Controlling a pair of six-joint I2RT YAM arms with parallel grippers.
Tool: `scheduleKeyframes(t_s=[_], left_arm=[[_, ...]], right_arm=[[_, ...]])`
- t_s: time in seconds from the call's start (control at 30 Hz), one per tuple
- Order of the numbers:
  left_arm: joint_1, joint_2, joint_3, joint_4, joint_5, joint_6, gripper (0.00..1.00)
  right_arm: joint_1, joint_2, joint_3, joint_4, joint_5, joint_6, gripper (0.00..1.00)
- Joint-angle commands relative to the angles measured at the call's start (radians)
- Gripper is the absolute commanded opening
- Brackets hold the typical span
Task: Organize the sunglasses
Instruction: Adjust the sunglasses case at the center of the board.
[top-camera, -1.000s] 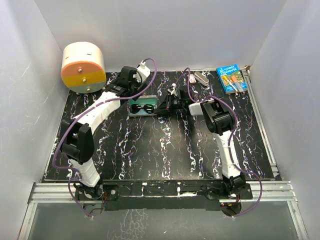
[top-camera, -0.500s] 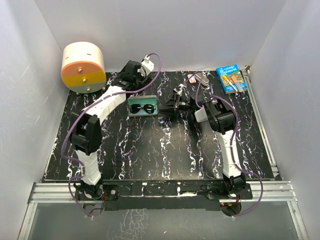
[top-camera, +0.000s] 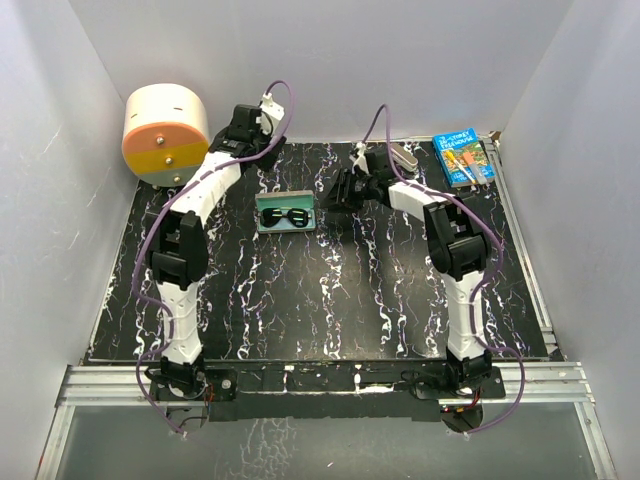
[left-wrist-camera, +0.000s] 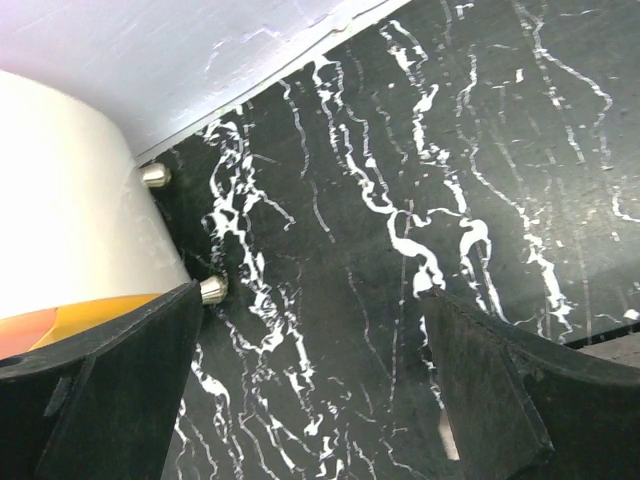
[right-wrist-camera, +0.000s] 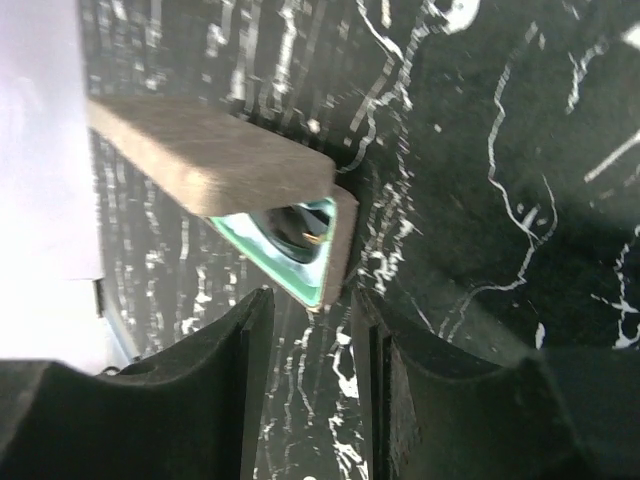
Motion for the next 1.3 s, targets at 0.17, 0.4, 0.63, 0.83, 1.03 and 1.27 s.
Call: scheduleKeyframes(t_s=[0.17,0.4,0.63,0.83,1.03,1.27], left_arm=[[-0.018,0.032,0.057,-0.047,0.034,-0.025,0.91],[-0.018,0.054,0.055,-0.053,0.058,-0.042,0.91],[-0.02,0.072,0.043,-0.069,0.11,-0.076,0.89],[-0.027,0.064,0.013,-0.057,0.123,-0.092,0.88],[-0.035,0.064,0.004,-0.06,0.128,-0.095,0.88],[-0.052,0.046,-0.013,-0.068,0.132,-0.095,0.88]], right_arm=[[0.061,0.036,0.081,-0.235,0.17,-0.147,0.37],[0.066,0.019,0.039,-0.175,0.111,-0.111,0.37],[0.088,0.035,0.053,-0.152,0.102,-0.09,0.37],[0.103,0.056,0.095,-0.174,0.112,-0.086,0.37],[0.115,0.071,0.119,-0.183,0.125,-0.076,0.37],[0.114,0.085,0.136,-0.212,0.171,-0.067,0.33]])
